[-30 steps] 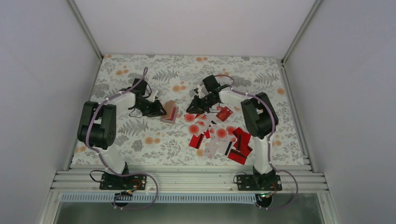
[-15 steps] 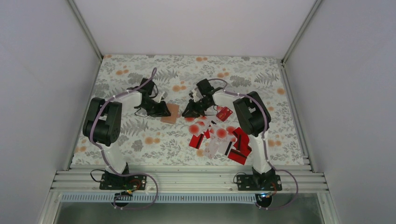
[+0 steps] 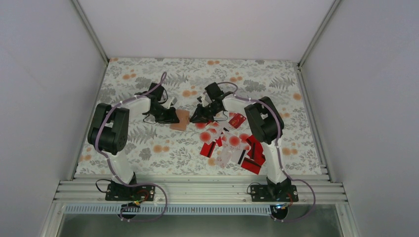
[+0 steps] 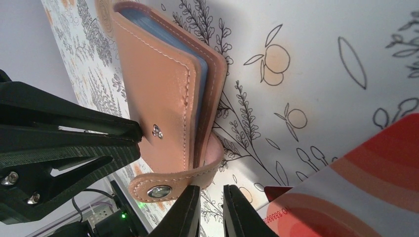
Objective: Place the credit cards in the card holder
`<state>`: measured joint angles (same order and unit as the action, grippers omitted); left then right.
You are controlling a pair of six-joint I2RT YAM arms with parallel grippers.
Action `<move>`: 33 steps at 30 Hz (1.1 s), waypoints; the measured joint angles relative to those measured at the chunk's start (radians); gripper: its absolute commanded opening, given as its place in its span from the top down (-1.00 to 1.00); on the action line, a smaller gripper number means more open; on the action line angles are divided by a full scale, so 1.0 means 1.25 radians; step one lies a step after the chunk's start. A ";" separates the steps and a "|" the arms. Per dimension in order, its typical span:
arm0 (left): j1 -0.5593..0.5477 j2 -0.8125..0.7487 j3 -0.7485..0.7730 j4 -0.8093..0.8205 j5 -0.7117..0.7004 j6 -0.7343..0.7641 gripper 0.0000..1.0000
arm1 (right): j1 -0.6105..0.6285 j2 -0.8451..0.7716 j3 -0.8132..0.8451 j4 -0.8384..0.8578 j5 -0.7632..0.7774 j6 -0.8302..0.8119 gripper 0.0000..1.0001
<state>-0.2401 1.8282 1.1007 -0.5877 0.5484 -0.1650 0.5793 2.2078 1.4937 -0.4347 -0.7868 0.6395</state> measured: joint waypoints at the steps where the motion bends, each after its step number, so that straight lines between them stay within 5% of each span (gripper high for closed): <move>1: 0.000 0.000 0.000 0.000 -0.002 0.000 0.77 | 0.000 0.000 0.001 0.001 0.002 0.000 0.74; 33: -0.008 0.013 0.003 0.004 -0.019 0.000 0.80 | 0.021 0.047 0.067 -0.010 0.016 0.005 0.74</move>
<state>-0.2497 1.8446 1.1046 -0.5823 0.5251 -0.1646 0.6052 2.2669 1.5772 -0.4473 -0.7670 0.6464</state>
